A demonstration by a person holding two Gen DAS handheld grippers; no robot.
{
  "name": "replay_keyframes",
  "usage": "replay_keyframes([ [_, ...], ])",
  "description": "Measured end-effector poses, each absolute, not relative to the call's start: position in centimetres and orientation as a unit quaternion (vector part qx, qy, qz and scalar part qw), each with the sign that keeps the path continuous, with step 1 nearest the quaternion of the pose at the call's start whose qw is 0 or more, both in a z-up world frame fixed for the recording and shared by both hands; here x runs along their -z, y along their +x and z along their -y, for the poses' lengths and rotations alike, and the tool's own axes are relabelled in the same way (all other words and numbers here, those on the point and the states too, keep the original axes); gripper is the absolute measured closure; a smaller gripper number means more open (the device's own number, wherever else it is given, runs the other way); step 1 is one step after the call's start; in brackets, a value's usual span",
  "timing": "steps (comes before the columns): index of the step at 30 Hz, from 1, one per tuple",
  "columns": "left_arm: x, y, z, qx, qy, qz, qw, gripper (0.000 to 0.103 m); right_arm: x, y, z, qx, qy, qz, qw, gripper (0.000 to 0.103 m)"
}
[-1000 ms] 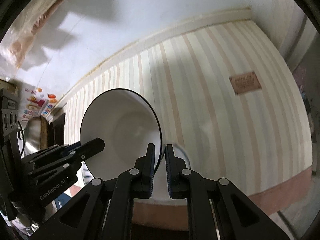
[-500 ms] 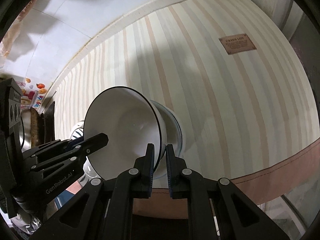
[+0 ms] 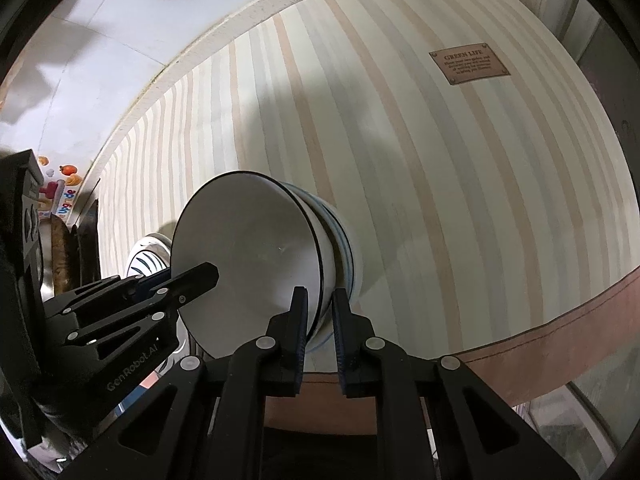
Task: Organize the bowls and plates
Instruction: 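Lift the bowl stack and carry it toward the plate stack, then lower the bowl stack onto the counter beside the plates and open both tools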
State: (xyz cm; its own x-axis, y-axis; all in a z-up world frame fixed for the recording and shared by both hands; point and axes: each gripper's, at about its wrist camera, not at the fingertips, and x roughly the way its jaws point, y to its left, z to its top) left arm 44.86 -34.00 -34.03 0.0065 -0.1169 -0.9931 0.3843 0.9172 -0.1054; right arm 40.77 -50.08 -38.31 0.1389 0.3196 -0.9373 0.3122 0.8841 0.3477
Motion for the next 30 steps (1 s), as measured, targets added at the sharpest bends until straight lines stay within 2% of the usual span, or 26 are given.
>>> replay_keyframes([
  [16,33.8,45.0,33.7,0.184,0.091,-0.687,0.698,0.091,38.3,41.4,49.9,0.005,0.224,-0.672,0.705,0.086],
  [23,30.2,44.3,32.9,0.204,0.079,-0.671,0.708,0.090,36.3,40.2,50.1,0.001,0.229,-0.664,0.712,0.085],
  [26,27.9,44.0,32.4,0.211,0.075,-0.660,0.717,0.090,34.2,39.2,49.6,-0.002,0.221,-0.655,0.723,0.072],
  [30,25.2,43.5,31.9,0.221,0.069,-0.647,0.726,0.082,31.4,38.3,49.0,-0.010,0.211,-0.640,0.739,0.058],
])
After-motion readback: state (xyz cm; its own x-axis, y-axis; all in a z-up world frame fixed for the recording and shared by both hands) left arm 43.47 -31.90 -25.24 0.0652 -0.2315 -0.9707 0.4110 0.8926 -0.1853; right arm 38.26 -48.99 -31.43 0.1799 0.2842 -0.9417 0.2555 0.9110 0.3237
